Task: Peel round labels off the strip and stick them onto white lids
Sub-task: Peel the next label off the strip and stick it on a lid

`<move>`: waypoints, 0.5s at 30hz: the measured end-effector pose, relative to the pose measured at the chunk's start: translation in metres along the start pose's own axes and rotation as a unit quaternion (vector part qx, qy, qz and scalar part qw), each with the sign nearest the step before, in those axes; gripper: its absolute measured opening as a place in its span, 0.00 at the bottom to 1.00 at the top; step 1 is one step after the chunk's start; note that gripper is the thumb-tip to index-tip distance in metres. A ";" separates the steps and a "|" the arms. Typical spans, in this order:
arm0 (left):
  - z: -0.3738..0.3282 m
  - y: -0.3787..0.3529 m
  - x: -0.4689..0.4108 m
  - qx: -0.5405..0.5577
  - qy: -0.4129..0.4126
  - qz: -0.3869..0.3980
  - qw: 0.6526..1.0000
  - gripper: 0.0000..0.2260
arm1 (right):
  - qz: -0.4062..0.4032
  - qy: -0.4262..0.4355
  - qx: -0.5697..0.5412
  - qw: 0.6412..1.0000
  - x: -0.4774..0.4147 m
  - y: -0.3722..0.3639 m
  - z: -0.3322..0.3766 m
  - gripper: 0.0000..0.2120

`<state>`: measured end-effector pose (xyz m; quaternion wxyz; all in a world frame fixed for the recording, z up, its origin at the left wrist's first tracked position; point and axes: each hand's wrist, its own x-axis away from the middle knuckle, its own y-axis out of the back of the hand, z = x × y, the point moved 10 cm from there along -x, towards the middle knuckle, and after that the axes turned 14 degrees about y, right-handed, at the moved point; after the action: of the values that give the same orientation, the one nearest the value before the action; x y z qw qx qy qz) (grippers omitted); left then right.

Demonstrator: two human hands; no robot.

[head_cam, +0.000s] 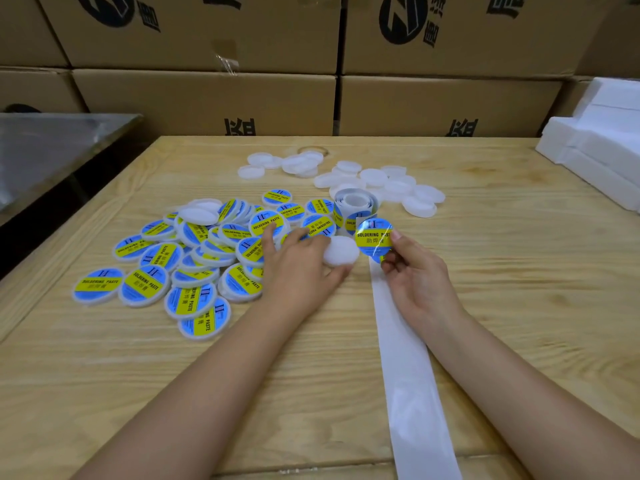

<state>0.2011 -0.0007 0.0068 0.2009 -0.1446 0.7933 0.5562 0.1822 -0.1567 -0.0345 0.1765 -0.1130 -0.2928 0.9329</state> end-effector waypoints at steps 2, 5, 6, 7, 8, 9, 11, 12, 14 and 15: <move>-0.001 0.003 0.001 0.018 -0.006 -0.005 1.000 0.22 | 0.005 -0.002 -0.002 1.000 -0.001 -0.001 -0.001 0.05; -0.002 0.014 0.001 0.075 0.001 -0.029 0.997 0.21 | 0.018 -0.003 -0.009 1.000 -0.002 -0.003 -0.001 0.05; -0.002 0.021 0.002 0.097 0.007 -0.046 0.994 0.20 | 0.024 0.000 -0.011 1.000 -0.001 -0.005 0.000 0.05; -0.001 0.026 0.002 0.113 0.014 -0.064 0.991 0.20 | 0.034 0.005 -0.011 0.999 -0.001 -0.006 0.001 0.06; 0.000 0.031 0.003 0.123 0.020 -0.082 0.989 0.20 | 0.045 0.008 -0.007 0.999 0.000 -0.009 0.002 0.05; 0.000 0.034 0.004 0.130 0.024 -0.093 0.987 0.20 | 0.060 0.010 -0.002 0.998 0.001 -0.011 0.003 0.04; -0.001 0.037 0.006 0.148 0.028 -0.100 0.984 0.19 | 0.093 0.005 0.003 0.996 0.004 -0.018 0.003 0.06; -0.003 0.038 0.007 0.157 0.026 -0.099 0.982 0.19 | 0.106 -0.001 0.001 0.994 0.006 -0.021 0.002 0.07; -0.009 0.039 0.009 0.170 0.018 -0.095 0.981 0.18 | 0.126 -0.020 -0.008 0.992 0.009 -0.025 -0.001 0.06; -0.012 0.040 0.010 0.173 0.013 -0.095 0.980 0.17 | 0.136 -0.029 -0.009 0.990 0.010 -0.027 -0.003 0.06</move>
<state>0.1722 0.0018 0.0380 0.2645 -0.1892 0.8629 0.3868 0.1809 -0.1304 -0.0222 0.0380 -0.1263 -0.2882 0.9484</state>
